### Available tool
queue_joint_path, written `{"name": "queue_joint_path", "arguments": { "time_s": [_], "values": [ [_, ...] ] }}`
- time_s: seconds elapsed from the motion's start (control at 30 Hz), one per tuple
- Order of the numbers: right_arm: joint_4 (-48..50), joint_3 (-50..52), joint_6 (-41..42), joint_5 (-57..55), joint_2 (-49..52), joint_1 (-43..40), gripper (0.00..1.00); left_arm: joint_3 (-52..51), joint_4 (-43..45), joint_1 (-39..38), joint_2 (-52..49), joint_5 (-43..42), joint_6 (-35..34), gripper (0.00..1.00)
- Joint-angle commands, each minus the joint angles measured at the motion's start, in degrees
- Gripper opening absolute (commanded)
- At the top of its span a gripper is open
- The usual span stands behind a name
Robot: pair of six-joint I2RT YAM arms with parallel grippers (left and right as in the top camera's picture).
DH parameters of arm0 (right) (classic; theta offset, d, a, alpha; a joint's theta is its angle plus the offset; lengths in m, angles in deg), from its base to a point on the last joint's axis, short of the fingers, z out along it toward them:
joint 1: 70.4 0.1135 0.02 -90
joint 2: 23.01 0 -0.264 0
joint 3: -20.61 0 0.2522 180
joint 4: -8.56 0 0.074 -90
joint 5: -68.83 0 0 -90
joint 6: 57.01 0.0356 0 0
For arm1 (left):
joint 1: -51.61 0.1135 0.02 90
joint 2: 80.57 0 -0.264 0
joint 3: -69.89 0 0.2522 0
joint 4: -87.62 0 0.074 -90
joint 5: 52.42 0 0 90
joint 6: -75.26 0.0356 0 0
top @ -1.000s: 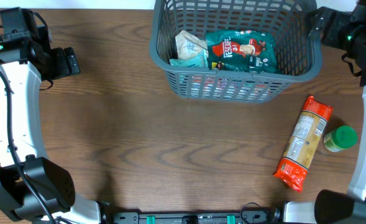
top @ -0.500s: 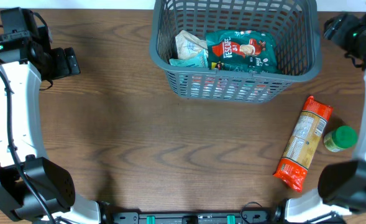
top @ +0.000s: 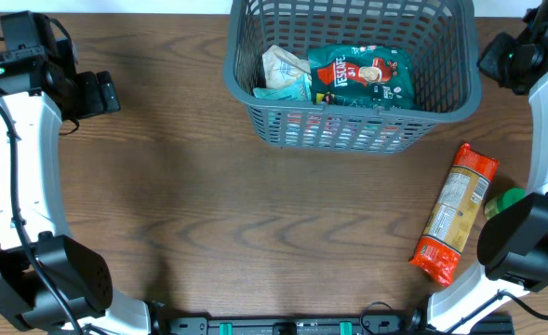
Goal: Pack container
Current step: 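Withdraw the right gripper from the basket toward the orange tube package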
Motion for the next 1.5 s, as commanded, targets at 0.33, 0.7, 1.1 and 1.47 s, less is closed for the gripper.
{"name": "queue_joint_path", "arguments": {
  "time_s": [0.33, 0.7, 1.1, 1.47],
  "values": [
    [3.50, -0.48, -5.73, 11.80, 0.92, 0.59, 0.02, -0.09, -0.15, -0.13, 0.00, -0.17, 0.31, 0.99],
    [3.48, -0.48, -8.26, 20.96, 0.92, 1.16, 0.02, -0.09, -0.13, -0.13, 0.00, -0.17, 0.33, 0.99],
    [3.48, -0.48, -13.77, 26.01, 0.92, 3.98, 0.01, -0.09, -0.13, -0.13, 0.00, -0.17, 0.33, 0.98],
    [4.50, -0.48, -14.10, 25.94, 0.92, 6.51, 0.02, -0.09, -0.11, -0.13, 0.00, -0.17, 0.35, 0.98]
  ]
}}
